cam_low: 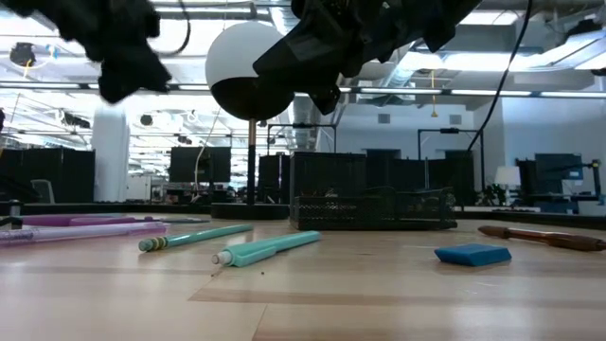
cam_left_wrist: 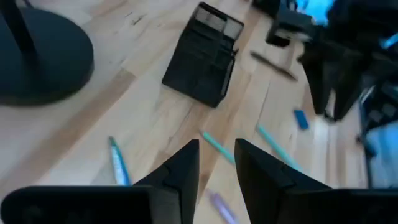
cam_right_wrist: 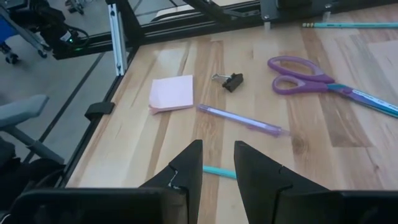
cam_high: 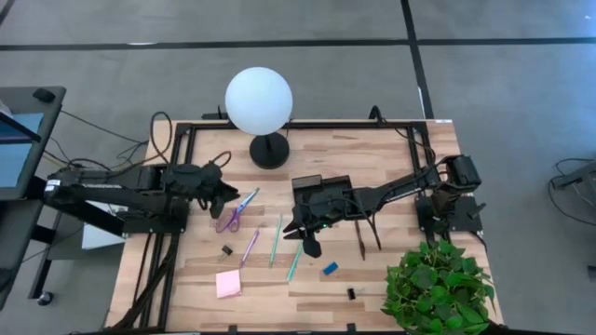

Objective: Pick and place office supplies into organizer
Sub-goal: Put the purple scissors into the black desk organizer

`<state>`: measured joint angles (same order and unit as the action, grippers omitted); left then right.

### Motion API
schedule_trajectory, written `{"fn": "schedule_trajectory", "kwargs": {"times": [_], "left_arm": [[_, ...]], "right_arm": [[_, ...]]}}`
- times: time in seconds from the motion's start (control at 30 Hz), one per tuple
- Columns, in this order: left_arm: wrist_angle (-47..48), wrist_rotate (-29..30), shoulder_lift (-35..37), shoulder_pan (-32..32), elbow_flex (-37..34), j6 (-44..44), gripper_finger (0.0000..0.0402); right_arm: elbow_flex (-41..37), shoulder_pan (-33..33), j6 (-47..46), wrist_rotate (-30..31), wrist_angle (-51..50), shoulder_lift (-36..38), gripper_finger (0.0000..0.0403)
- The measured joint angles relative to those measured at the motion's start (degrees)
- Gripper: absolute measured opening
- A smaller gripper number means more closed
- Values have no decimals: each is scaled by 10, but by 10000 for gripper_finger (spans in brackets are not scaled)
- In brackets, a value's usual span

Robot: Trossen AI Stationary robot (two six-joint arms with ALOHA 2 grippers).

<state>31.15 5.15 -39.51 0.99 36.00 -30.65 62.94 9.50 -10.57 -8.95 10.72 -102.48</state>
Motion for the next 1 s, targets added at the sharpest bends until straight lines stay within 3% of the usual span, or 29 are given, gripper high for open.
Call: {"fn": "schedule_trajectory", "kwargs": {"times": [0.13, 0.23, 0.43, 0.6, 1.0], "left_arm": [[162, 16, -51, -11, 77, 8, 91], [222, 16, -84, -28, 91, -12, 87], [231, -2, -141, -78, 65, -60, 85], [235, 15, -188, -112, 55, -93, 84], [229, 15, -277, -134, 5, -167, 84]], "right_arm": [[0, 1, 0, 0, 0, 0, 88], [0, 3, 0, 0, 0, 0, 88], [0, 3, 0, 0, 0, 0, 88], [0, 2, 0, 0, 0, 0, 88], [0, 3, 0, 0, 0, 0, 88]]}}
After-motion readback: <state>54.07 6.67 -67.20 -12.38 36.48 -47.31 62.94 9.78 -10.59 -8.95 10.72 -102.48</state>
